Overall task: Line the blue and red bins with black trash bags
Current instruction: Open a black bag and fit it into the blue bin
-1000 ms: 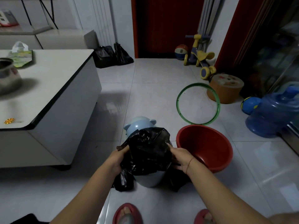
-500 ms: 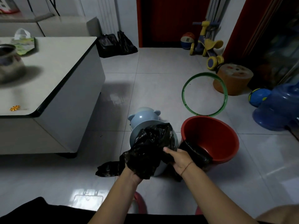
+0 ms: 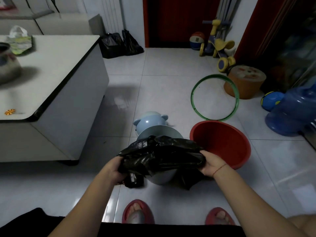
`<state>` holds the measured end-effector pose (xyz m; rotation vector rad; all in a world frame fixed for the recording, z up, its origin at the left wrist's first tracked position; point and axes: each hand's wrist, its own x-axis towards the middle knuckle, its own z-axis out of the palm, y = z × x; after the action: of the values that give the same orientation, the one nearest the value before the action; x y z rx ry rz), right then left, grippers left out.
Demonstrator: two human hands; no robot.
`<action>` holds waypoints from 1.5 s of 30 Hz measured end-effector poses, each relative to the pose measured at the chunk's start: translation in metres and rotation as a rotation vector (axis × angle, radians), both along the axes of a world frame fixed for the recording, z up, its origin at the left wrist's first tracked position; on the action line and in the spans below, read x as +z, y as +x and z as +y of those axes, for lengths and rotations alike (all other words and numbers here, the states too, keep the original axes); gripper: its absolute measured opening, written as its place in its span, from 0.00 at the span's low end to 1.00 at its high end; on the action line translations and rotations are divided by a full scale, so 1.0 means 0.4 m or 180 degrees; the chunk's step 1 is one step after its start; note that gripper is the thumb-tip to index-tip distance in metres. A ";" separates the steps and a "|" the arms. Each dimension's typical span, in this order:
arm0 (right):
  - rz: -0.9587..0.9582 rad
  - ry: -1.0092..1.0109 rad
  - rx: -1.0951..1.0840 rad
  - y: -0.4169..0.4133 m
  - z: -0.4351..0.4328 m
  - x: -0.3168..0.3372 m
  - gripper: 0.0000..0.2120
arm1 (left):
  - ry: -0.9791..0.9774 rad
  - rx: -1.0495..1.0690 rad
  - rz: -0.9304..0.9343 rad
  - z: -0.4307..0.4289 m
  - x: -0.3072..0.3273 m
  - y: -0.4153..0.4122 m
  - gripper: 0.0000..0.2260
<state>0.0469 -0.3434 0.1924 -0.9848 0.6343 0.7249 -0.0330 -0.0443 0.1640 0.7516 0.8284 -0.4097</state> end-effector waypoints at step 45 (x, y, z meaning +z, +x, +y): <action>-0.3632 -0.3652 0.2399 0.253 0.133 -0.077 0.39 | 0.3626 -0.0744 -0.1527 0.033 -0.064 0.274 0.16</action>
<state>0.1482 -0.2902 0.1617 -2.4887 -0.4865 0.2426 0.0766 -0.0313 0.1384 1.9269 0.4593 0.0966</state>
